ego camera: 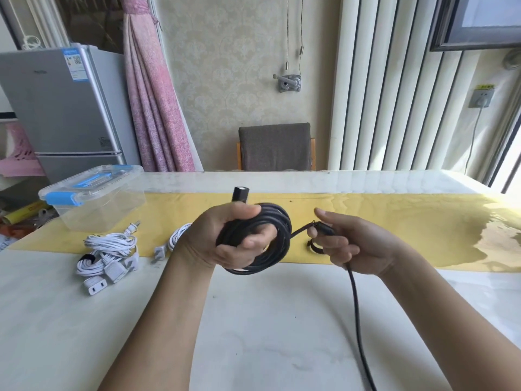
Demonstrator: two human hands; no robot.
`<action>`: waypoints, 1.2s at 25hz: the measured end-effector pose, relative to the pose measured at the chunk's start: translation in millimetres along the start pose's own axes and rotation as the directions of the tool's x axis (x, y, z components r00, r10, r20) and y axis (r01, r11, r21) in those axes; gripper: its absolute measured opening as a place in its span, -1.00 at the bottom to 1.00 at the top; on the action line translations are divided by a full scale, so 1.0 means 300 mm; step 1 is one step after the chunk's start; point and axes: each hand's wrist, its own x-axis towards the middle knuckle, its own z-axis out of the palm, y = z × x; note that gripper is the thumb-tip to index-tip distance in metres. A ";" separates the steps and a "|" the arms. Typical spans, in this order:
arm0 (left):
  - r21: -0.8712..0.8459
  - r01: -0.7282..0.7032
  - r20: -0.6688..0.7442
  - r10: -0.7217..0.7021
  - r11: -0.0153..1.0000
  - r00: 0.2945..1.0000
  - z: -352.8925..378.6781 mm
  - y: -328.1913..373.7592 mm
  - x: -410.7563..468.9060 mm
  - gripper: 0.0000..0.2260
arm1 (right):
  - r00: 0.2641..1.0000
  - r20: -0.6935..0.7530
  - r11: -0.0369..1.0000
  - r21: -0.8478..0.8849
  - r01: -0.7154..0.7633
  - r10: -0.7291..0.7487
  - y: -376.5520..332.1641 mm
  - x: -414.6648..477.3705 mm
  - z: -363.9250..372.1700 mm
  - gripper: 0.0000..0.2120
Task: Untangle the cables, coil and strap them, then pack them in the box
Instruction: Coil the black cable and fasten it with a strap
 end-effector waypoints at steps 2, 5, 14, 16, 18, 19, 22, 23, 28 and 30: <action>0.151 0.188 -0.116 -0.171 0.971 0.978 0.001 -0.003 0.008 -0.69 | 0.999 -0.029 1.000 0.023 -0.019 0.020 -0.011 -0.004 -0.004 -0.68; 0.331 0.463 -0.446 -0.296 0.823 0.845 0.008 -0.012 0.047 -0.65 | 0.983 -0.178 0.978 -0.198 -0.067 0.032 -0.011 -0.011 0.019 -0.72; 0.116 0.489 -0.867 -0.152 0.865 0.475 -0.020 -0.054 0.123 -0.37 | 0.790 -0.447 0.850 -0.498 0.169 -0.419 -0.023 -0.024 0.099 -0.83; 0.126 0.390 -0.917 -0.043 0.912 0.395 -0.037 -0.073 0.150 -0.34 | 0.791 -0.441 0.866 -0.452 0.213 -0.424 -0.021 -0.026 0.125 -0.80; 0.157 0.294 -0.951 0.064 0.943 0.302 -0.057 -0.092 0.172 -0.36 | 0.810 -0.410 0.875 -0.420 0.240 -0.419 -0.016 -0.027 0.151 -0.79; 0.168 0.240 -0.963 0.107 0.956 0.248 -0.066 -0.097 0.179 -0.37 | 0.823 -0.382 0.872 -0.420 0.250 -0.420 -0.011 -0.025 0.163 -0.79; 0.114 -0.014 -0.983 0.114 0.993 0.146 -0.088 -0.090 0.180 -0.41 | 0.876 -0.273 0.834 -0.505 0.221 -0.397 0.020 -0.010 0.203 -0.76; 0.079 -0.120 -0.982 0.098 0.990 0.160 -0.090 -0.082 0.177 -0.46 | 0.893 -0.249 0.823 -0.532 0.198 -0.376 0.035 -0.002 0.211 -0.77; -0.069 -0.537 -0.903 0.175 0.841 0.391 -0.071 -0.032 0.134 -0.81 | 0.962 -0.131 0.771 -0.628 0.105 -0.238 0.069 0.019 0.217 -0.77; -0.242 -0.572 -0.775 0.198 0.784 0.600 -0.055 -0.019 0.111 -0.89 | 0.981 -0.068 0.757 -0.646 0.097 -0.183 0.068 0.022 0.199 -0.78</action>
